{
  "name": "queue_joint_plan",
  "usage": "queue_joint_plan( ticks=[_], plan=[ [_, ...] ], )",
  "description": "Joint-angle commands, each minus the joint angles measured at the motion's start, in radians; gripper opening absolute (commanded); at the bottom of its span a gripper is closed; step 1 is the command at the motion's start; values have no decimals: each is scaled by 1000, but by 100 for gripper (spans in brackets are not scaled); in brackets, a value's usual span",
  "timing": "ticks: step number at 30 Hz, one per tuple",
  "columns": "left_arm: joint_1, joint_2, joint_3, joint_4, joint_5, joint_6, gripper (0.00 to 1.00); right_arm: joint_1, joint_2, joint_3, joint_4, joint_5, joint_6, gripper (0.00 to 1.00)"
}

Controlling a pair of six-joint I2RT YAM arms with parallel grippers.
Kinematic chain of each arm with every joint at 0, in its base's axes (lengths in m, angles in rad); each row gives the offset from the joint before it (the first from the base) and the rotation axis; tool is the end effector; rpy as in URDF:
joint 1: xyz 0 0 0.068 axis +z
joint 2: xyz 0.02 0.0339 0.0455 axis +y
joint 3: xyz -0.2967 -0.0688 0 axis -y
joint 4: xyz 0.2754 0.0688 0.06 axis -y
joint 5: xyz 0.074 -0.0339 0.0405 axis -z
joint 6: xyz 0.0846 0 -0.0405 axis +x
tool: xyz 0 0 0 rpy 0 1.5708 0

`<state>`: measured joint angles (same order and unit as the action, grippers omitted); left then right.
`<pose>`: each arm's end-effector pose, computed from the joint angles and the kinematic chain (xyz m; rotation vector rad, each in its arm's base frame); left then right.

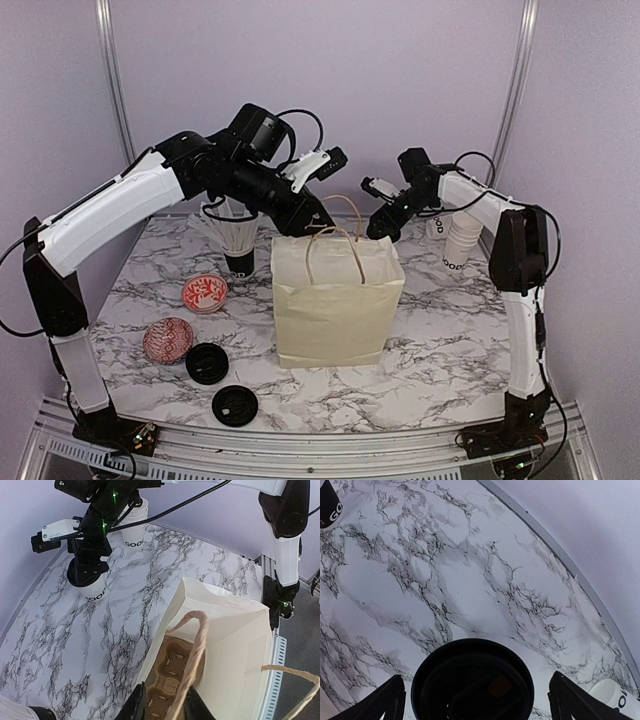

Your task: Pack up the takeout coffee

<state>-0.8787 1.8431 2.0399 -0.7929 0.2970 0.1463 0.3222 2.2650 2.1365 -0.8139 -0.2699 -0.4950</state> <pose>0.2913 -0.3902 0.4250 1.2451 1.8531 -0.7332 0.5450 0.2057 0.2399 -1.0865 2.2338 0.2661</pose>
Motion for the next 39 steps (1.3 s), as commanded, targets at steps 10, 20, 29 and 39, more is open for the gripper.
queue_joint_plan(
  ticks=[10,20,29,39],
  plan=[
    [7,-39,-21,-19,-6,18,33,18,21,55,-111,42,44,92],
    [7,-48,-38,-19,0,21,38,18,-7,37,-147,50,44,87],
    [7,-72,-44,-19,-8,21,40,18,-94,-46,-149,46,40,73],
    [7,-92,-70,-19,-9,30,47,18,-394,-416,-143,74,-3,73]
  ],
)
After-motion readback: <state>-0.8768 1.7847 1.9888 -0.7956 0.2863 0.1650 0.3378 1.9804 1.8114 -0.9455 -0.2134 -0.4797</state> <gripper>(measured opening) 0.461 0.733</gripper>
